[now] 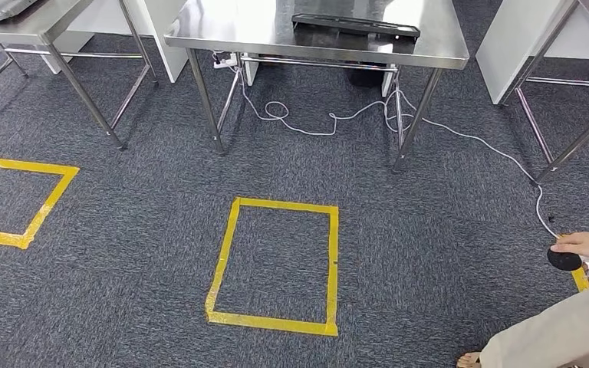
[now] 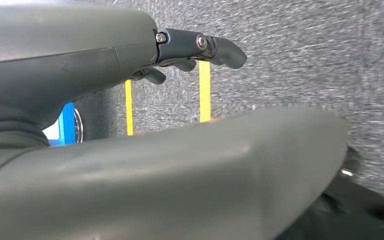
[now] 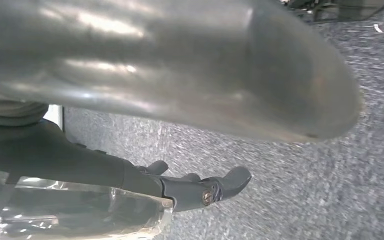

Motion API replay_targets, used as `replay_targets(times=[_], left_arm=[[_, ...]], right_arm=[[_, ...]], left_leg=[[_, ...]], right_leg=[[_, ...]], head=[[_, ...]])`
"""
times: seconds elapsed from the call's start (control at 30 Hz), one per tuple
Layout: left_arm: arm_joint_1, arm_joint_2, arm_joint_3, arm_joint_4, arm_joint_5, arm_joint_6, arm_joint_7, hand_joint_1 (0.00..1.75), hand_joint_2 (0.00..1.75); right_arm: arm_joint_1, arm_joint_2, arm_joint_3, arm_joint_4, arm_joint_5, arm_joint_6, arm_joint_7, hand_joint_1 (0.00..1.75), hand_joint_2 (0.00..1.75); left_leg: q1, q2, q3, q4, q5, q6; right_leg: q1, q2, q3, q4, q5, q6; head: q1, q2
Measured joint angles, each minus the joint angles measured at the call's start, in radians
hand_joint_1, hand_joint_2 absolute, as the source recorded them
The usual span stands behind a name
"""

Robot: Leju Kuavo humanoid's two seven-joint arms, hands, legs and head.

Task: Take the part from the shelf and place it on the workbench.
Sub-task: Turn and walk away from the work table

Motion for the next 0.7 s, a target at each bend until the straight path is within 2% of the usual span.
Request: replay_targets(times=[0.03, 0.07, 0.1, 0.13, 0.2, 0.23, 0.27, 0.3, 0.33, 0.37, 0.4, 0.43, 0.47, 0.5, 0.53, 0.57, 0.6, 0.63, 0.67, 0.7], left_arm=[[-0.001, 0.000, -0.002, 0.000, 0.000, 0.000, 0.000, 0.00, 0.00], [-0.001, 0.000, -0.004, 0.000, 0.000, 0.000, -0.001, 0.00, 0.00], [-0.001, 0.000, -0.006, 0.000, 0.000, 0.000, -0.001, 0.00, 0.00], [-0.002, 0.000, -0.008, 0.000, 0.000, 0.000, -0.001, 0.00, 0.00], [-0.002, 0.000, -0.011, 0.000, -0.001, 0.000, -0.002, 0.00, 0.00], [-0.003, 0.000, -0.012, 0.000, -0.002, -0.001, -0.002, 0.00, 0.00], [-0.004, 0.000, -0.013, 0.001, -0.002, -0.001, -0.001, 0.00, 0.00], [-0.005, 0.000, -0.013, 0.001, -0.002, -0.001, -0.001, 0.00, 0.00], [-0.006, -0.001, -0.014, 0.001, -0.003, -0.001, -0.001, 0.00, 0.00], [-0.006, -0.001, -0.014, 0.001, -0.004, 0.000, -0.001, 0.00, 0.00], [-0.006, -0.001, -0.014, 0.001, -0.006, 0.000, -0.002, 0.00, 0.00], [-0.006, -0.001, -0.015, 0.001, -0.009, 0.001, -0.002, 0.00, 0.00], [-0.006, -0.002, -0.016, 0.001, -0.012, 0.001, -0.003, 0.00, 0.00], [-0.006, -0.002, -0.017, 0.001, -0.014, 0.002, -0.003, 0.00, 0.00], [-0.006, -0.002, -0.018, 0.001, -0.016, 0.002, -0.003, 0.00, 0.00], [-0.006, -0.002, -0.019, 0.002, -0.017, 0.002, -0.002, 0.00, 0.00], [-0.007, -0.002, -0.021, 0.002, -0.017, 0.002, -0.001, 0.00, 0.00], [-0.007, -0.002, -0.022, 0.002, -0.017, 0.002, 0.000, 0.00, 0.00], [-0.007, -0.002, -0.022, 0.002, -0.018, 0.002, 0.002, 0.00, 0.00], [-0.007, -0.002, -0.023, 0.002, -0.018, 0.001, 0.003, 0.00, 0.00]], right_arm=[[0.000, 0.000, -0.001, 0.000, 0.000, 0.000, 0.000, 0.00, 0.00], [0.000, 0.000, -0.002, 0.000, 0.000, 0.000, 0.000, 0.00, 0.00], [0.000, 0.000, -0.002, 0.000, 0.000, 0.000, -0.001, 0.00, 0.00], [-0.001, 0.000, -0.002, 0.000, 0.000, 0.000, -0.001, 0.00, 0.00], [-0.002, 0.001, -0.003, 0.001, 0.000, 0.000, -0.001, 0.00, 0.00], [-0.002, 0.000, -0.004, 0.001, -0.001, 0.000, -0.001, 0.00, 0.00], [-0.002, -0.001, -0.005, 0.002, -0.002, 0.000, -0.002, 0.00, 0.00], [-0.002, -0.002, -0.006, 0.003, -0.004, 0.000, -0.003, 0.00, 0.00], [-0.002, -0.003, -0.008, 0.003, -0.006, 0.000, -0.005, 0.00, 0.00], [-0.002, -0.003, -0.009, 0.003, -0.010, 0.000, -0.008, 0.00, 0.00], [-0.002, -0.004, -0.011, 0.003, -0.013, 0.000, -0.009, 0.00, 0.00], [-0.002, -0.005, -0.014, 0.003, -0.017, 0.000, -0.011, 0.00, 0.00], [-0.001, -0.007, -0.018, 0.003, -0.021, 0.000, -0.012, 0.00, 0.00], [-0.001, -0.008, -0.022, 0.003, -0.024, 0.000, -0.012, 0.00, 0.00], [-0.002, -0.009, -0.026, 0.003, -0.026, 0.000, -0.013, 0.00, 0.00], [-0.002, -0.010, -0.029, 0.003, -0.029, 0.000, -0.013, 0.00, 0.00], [-0.002, -0.011, -0.031, 0.003, -0.031, 0.000, -0.014, 0.00, 0.00], [-0.003, -0.011, -0.033, 0.003, -0.033, 0.000, -0.014, 0.00, 0.00], [-0.003, -0.012, -0.035, 0.003, -0.035, 0.000, -0.015, 0.00, 0.00], [-0.003, -0.012, -0.037, 0.003, -0.036, 0.000, -0.016, 0.00, 0.00]], left_leg=[[0.000, -0.002, 0.051, -0.071, 0.005, 0.004], [-0.002, -0.004, 0.089, -0.130, 0.003, 0.008], [-0.005, -0.005, 0.109, -0.166, -0.005, 0.013], [-0.008, -0.006, 0.114, -0.180, -0.009, 0.016], [-0.009, -0.003, 0.102, -0.192, 0.001, 0.028], [-0.007, 0.000, 0.091, -0.198, 0.009, 0.037], [-0.005, 0.002, 0.078, -0.204, 0.020, 0.047], [-0.003, 0.005, 0.063, -0.205, 0.033, 0.055], [-0.004, 0.005, 0.046, -0.205, 0.044, 0.059], [-0.004, 0.007, 0.029, -0.205, 0.056, 0.060], [-0.004, 0.009, 0.012, -0.205, 0.069, 0.059], [-0.004, 0.011, -0.006, -0.204, 0.081, 0.056], [-0.003, 0.013, -0.022, -0.203, 0.093, 0.052], [-0.003, 0.014, -0.034, -0.202, 0.105, 0.047], [-0.005, 0.014, -0.042, -0.201, 0.116, 0.041], [-0.008, 0.014, -0.047, -0.197, 0.126, 0.036], [-0.011, 0.014, -0.049, -0.195, 0.135, 0.031], [-0.014, 0.013, -0.051, -0.193, 0.144, 0.027], [-0.013, 0.014, -0.051, -0.191, 0.152, 0.023], [-0.011, 0.013, -0.054, -0.189, 0.153, 0.018]], right_leg=[[0.001, 0.001, -0.011, 0.008, 0.004, 0.004], [0.002, 0.000, -0.020, 0.014, 0.009, 0.010], [0.003, 0.000, -0.026, 0.017, 0.014, 0.019], [0.003, 0.000, -0.031, 0.018, 0.021, 0.027], [0.004, -0.001, -0.043, 0.023, 0.029, 0.040], [0.006, 0.000, -0.054, 0.037, 0.015, 0.040], [0.007, 0.002, -0.071, 0.069, -0.016, 0.036], [0.006, 0.004, -0.090, 0.120, -0.063, 0.029], [0.005, 0.005, -0.111, 0.185, -0.111, 0.025], [0.003, 0.006, -0.126, 0.254, -0.146, 0.026], [0.000, 0.007, -0.131, 0.308, -0.153, 0.036], [-0.003, 0.007, -0.126, 0.339, -0.132, 0.052], [-0.006, 0.007, -0.104, 0.336, -0.095, 0.069], [-0.009, 0.007, -0.066, 0.298, -0.061, 0.080], [-0.011, 0.007, -0.006, 0.227, -0.047, 0.084], [-0.010, 0.009, 0.061, 0.130, -0.059, 0.079], [-0.009, 0.010, 0.115, 0.046, -0.083, 0.069], [-0.006, 0.011, 0.151, -0.013, -0.106, 0.061], [-0.004, 0.011, 0.162, -0.042, -0.119, 0.054], [-0.010, 0.010, 0.159, -0.040, -0.118, 0.047]], head=[[0.000, 0.000], [0.000, 0.000], [0.000, 0.000], [0.001, 0.000], [0.001, 0.000], [0.002, 0.000], [0.004, 0.000], [0.006, 0.000], [0.008, 0.000], [0.010, 0.000], [0.011, 0.000], [0.012, 0.000], [0.014, 0.000], [0.014, 0.000], [0.015, 0.000], [0.016, 0.000], [0.017, 0.000], [0.016, 0.000], [0.015, 0.000], [0.012, 0.000]])
